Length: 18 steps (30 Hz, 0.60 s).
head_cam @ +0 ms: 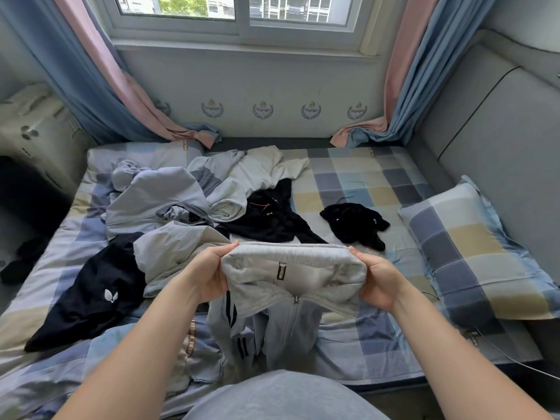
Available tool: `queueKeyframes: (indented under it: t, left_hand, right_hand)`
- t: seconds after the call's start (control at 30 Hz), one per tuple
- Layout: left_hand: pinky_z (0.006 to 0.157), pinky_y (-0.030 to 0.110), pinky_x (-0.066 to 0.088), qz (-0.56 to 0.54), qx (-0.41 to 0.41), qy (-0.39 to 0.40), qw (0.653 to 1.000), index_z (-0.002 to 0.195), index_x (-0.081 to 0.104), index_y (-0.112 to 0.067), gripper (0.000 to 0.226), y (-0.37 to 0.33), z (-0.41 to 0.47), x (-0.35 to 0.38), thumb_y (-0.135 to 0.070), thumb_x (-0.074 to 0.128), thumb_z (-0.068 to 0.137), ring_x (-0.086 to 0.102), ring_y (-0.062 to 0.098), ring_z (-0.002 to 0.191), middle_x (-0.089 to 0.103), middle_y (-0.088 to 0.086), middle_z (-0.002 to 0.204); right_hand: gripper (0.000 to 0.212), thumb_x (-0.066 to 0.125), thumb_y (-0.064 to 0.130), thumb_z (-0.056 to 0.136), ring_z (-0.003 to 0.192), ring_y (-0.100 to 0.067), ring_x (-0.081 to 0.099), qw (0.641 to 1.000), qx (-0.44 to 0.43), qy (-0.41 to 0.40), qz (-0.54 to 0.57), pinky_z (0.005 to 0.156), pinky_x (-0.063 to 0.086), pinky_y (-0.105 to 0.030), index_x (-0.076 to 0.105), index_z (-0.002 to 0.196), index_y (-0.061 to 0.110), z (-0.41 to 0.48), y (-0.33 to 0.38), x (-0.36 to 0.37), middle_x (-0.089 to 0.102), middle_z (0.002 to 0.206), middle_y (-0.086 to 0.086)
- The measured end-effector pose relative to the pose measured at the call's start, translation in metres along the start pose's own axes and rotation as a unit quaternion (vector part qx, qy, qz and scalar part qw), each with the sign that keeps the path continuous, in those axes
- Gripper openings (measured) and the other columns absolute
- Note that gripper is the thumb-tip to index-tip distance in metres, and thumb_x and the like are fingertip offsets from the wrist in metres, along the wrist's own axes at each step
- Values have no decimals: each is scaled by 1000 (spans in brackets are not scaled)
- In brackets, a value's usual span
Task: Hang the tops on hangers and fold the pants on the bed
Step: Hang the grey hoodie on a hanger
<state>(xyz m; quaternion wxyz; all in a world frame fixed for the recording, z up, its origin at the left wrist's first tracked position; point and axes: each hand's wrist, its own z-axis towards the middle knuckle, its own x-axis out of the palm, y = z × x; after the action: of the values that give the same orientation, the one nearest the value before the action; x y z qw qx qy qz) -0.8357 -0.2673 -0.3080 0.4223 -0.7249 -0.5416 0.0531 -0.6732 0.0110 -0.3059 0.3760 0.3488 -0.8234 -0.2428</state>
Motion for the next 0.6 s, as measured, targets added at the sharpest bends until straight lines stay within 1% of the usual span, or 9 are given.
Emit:
queueKeyframes:
  t: [0.07, 0.17, 0.27, 0.33, 0.43, 0.47, 0.5, 0.53, 0.6]
  left_hand:
    - [65, 33, 61, -2, -26, 10, 1000, 86, 80, -6, 43, 2, 1, 2, -32, 50, 102, 72, 27, 71, 74, 15, 88]
    - [63, 33, 60, -25, -45, 2, 999, 90, 78, -6, 46, 9, 4, 11, -39, 49, 102, 73, 28, 72, 74, 15, 89]
    - [86, 40, 58, -35, 12, -46, 998, 115, 67, -6, 45, 21, 14, 20, -46, 56, 98, 71, 31, 99, 72, 15, 112]
    - [86, 40, 53, 66, 53, -89, 992, 120, 61, -13, 50, 29, 16, 28, -51, 67, 89, 65, 25, 107, 67, 8, 118]
    - [70, 31, 45, 282, 88, -121, 948, 100, 62, -11, 30, 44, 18, 39, -36, 73, 89, 59, 15, 82, 62, 2, 88]
    - [65, 32, 41, 314, 87, -135, 936, 88, 62, -10, 21, 49, 19, 40, -29, 70, 91, 54, 16, 71, 58, 2, 77]
    - [60, 30, 37, 317, 81, -149, 933, 78, 60, -10, 21, 52, 20, 39, -23, 65, 94, 48, 16, 63, 53, 3, 69]
    - [57, 28, 36, 274, 67, -156, 946, 75, 61, -11, 24, 53, 21, 38, -19, 61, 97, 47, 15, 57, 53, 4, 65]
    - [51, 25, 45, 90, 28, -147, 985, 89, 67, -5, 21, 48, 22, 40, -11, 52, 102, 58, 14, 52, 64, 6, 64]
  right_hand:
    - [42, 48, 31, 95, 102, -31, 67, 1000, 20, 17, 14, 102, 46, -45, 76, 114, 5, -2, 0, 2, 70, 112, -19]
    - [45, 48, 32, 95, 113, -33, 61, 999, 16, 21, 47, 115, 34, -49, 74, 115, 2, -5, 2, 7, 67, 117, -21]
    - [51, 50, 34, 93, 121, -34, 57, 997, 1, 10, 79, 119, 31, -47, 68, 124, -3, -5, 5, 10, 65, 123, -23]
    - [52, 53, 34, 91, 122, -34, 55, 996, -6, 9, 94, 120, 29, -46, 65, 126, -3, -7, 7, 14, 65, 122, -22]
    - [48, 54, 33, 90, 111, -29, 61, 993, -23, 4, 113, 117, 34, -41, 68, 118, -3, -10, 8, 22, 67, 114, -19]
    - [47, 53, 33, 91, 109, -27, 61, 993, -29, 2, 113, 114, 37, -40, 66, 119, -3, -12, 9, 24, 67, 113, -18]
    - [48, 53, 34, 93, 108, -26, 61, 993, -32, 3, 111, 110, 41, -38, 64, 122, -2, -13, 10, 25, 67, 111, -17]
    - [49, 53, 35, 93, 105, -25, 62, 994, -35, 4, 103, 105, 46, -36, 63, 123, -2, -15, 11, 25, 68, 108, -16]
    - [46, 55, 36, 95, 99, -23, 66, 996, -50, -17, 65, 98, 51, -37, 65, 121, 0, -20, 9, 23, 70, 104, -14]
